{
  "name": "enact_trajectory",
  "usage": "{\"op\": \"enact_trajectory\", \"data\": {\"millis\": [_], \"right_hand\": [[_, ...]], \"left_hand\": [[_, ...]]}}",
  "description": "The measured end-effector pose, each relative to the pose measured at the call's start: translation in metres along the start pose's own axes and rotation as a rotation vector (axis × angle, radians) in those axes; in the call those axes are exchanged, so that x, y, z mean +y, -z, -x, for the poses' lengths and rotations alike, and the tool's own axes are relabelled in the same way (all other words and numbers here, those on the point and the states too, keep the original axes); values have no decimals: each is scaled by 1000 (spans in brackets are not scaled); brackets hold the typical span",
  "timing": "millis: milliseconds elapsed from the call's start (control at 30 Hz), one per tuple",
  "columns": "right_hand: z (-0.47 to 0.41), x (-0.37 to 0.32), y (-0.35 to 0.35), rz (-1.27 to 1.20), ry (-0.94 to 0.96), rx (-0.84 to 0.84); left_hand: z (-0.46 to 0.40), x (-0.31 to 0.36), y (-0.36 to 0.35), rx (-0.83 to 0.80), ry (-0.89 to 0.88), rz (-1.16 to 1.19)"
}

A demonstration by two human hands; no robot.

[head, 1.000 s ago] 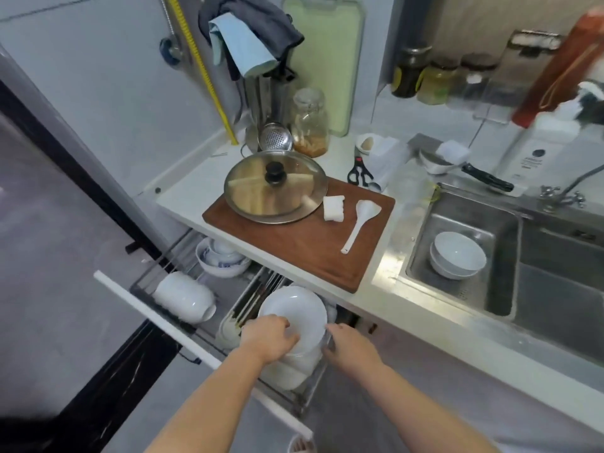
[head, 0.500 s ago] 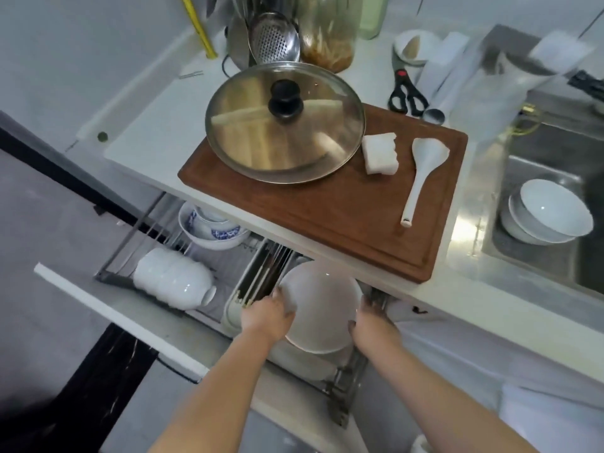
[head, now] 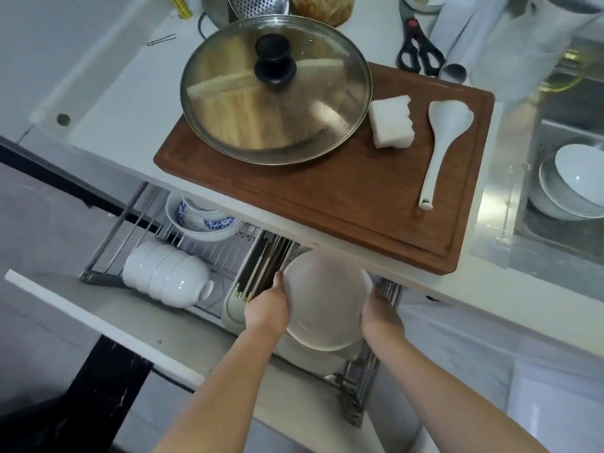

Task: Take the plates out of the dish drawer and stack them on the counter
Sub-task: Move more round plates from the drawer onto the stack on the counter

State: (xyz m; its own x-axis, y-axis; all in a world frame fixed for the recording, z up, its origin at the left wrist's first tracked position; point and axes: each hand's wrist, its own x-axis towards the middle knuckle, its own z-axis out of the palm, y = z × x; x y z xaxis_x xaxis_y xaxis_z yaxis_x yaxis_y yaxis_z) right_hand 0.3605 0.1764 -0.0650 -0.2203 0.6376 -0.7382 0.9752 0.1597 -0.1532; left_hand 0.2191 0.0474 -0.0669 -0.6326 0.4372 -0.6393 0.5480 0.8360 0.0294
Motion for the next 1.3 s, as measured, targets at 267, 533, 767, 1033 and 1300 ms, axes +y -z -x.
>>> {"op": "enact_trajectory", "data": {"millis": [267,533,767,1033,1300], "right_hand": [[4,5,-8,39,27,47],[8,9,-13,62,44,47],[20,13,-21,39,57,31],[42,24,-23,70,147,44],[64,28,-11,-101,199,53]], "left_hand": [[12,-12,-15,90,-29,179],[15,-19,-24,113,-58,217],[24,-27,-33,120,-39,203],[40,-35,-29,112,-38,152],[68,-37,-22,116,-22,270]]}}
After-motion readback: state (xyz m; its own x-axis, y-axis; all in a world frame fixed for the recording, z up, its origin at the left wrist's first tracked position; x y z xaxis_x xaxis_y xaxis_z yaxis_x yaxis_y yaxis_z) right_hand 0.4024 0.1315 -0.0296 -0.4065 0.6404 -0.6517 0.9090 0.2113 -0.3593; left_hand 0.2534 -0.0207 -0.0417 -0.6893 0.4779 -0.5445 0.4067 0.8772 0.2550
